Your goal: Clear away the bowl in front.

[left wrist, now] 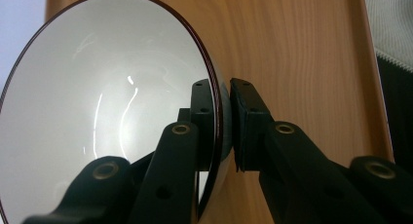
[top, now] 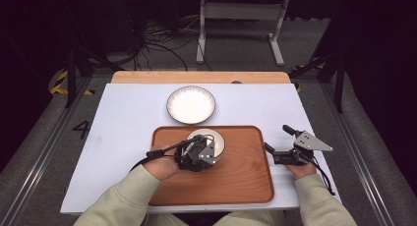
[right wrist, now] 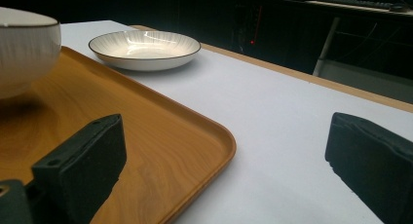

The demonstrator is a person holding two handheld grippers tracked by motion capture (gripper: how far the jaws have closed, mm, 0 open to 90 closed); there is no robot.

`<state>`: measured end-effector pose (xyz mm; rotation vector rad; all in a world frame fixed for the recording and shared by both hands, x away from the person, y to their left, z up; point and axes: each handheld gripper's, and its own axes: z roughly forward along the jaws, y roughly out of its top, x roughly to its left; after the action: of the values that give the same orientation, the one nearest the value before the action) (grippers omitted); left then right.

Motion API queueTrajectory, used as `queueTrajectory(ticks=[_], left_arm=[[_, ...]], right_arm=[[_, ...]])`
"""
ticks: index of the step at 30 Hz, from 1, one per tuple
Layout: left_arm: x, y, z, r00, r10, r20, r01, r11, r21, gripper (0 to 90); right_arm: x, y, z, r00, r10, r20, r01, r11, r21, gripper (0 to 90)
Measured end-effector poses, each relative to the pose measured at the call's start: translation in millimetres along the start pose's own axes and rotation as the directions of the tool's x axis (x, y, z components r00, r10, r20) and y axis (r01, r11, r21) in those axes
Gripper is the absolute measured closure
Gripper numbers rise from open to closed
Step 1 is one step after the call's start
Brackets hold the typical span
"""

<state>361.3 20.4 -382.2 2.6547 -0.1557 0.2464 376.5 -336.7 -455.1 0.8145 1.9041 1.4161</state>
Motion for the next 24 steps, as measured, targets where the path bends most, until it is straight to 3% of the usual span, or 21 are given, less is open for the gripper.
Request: queueTrajectory(ticks=[9, 12, 13, 16, 17, 18, 24], left_arm=[[-2.0, 0.5, 8.5, 0.9994, 0.010, 0.032, -0.011, 0.9997, 0.023, 81.7], [-4.1, 0.0, 10.9, 0.9993, -0.014, 0.034, 0.013, 0.9996, 0.024, 81.6], [-3.3, 0.5, 11.5, 0.9994, 0.004, 0.033, -0.005, 0.9995, 0.031, 81.6], [-4.7, 1.2, 14.4, 0.9992, -0.003, 0.041, 0.002, 0.9995, 0.033, 81.6], [-4.2, 1.9, 15.0, 0.9990, 0.012, 0.044, -0.014, 0.9992, 0.037, 81.6], [-6.0, 2.0, 15.6, 0.9992, 0.000, 0.039, -0.001, 0.9994, 0.036, 81.6], [-6.0, 2.0, 15.8, 0.9990, 0.009, 0.043, -0.011, 0.9992, 0.039, 81.6]], right_arm=[[-0.1, 0.0, -0.1, 1.0000, 0.001, 0.001, -0.001, 1.000, 0.000, 2.2], [-0.2, 0.0, -0.1, 1.0000, 0.001, 0.001, -0.001, 1.000, 0.000, 2.2], [-0.2, 0.0, -0.1, 1.0000, 0.001, 0.001, -0.001, 1.000, 0.000, 2.2], [-0.1, 0.0, -0.1, 1.0000, 0.000, 0.001, 0.000, 1.000, 0.001, 2.2], [-0.1, 0.0, -0.1, 1.0000, 0.000, 0.001, 0.000, 1.000, 0.001, 2.2], [-0.1, 0.0, -0.1, 1.0000, 0.000, 0.001, 0.000, 1.000, 0.001, 2.2], [-0.2, 0.0, -0.1, 1.0000, 0.000, 0.000, 0.000, 1.000, 0.000, 2.2]])
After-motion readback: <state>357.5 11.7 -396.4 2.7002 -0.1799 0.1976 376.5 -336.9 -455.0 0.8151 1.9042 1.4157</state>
